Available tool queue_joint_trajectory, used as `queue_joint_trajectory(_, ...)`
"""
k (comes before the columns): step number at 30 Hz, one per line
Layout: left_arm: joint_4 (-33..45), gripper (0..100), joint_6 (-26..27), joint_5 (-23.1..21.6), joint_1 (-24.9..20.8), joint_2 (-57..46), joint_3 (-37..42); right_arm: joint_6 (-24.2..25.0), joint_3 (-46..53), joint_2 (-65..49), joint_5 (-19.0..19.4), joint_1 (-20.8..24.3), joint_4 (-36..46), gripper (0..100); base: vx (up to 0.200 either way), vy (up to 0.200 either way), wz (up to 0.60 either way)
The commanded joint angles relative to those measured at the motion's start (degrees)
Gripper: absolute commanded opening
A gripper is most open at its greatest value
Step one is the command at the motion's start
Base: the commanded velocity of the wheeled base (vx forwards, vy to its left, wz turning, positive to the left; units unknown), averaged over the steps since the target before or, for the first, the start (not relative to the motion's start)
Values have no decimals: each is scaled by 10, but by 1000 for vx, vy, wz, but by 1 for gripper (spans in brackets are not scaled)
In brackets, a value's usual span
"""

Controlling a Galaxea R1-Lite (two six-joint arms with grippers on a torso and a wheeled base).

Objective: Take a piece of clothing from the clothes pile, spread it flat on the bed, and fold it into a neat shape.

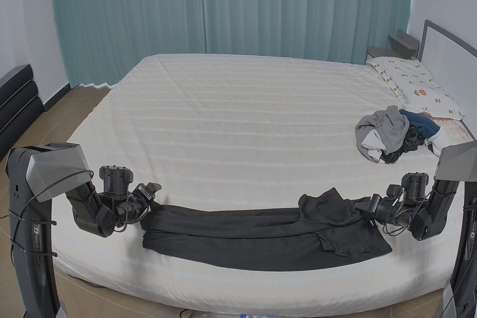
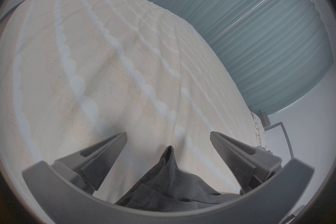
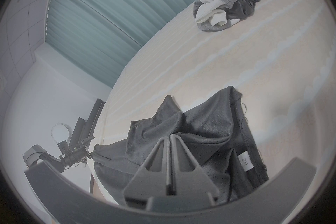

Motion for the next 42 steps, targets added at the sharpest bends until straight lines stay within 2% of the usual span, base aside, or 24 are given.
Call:
queue_joint_trajectory(1,0,100,0,0,0,0,0,0,4,-8,0,-3,0,0,0,0,0)
queue_joint_trajectory(11,0,100,-1,0,0,0,0,-23,57,-48,4,-28,2,0,0,0,0)
queue_joint_trajectory(15,0,100,-1,-1,0,0,0,-63,76,-38,7,-35,2,0,0,0,0)
queue_joint_trajectory(35,0,100,-2,-1,1,-3,4,-69,106,-46,15,-32,1,0,0,0,0)
queue_joint_trajectory(36,0,100,-2,-1,2,-3,4,-68,105,-46,15,-32,1,100,0,0,0)
queue_joint_trajectory(42,2,100,0,1,9,-27,7,-45,106,-95,15,-30,10,100,0,0,0)
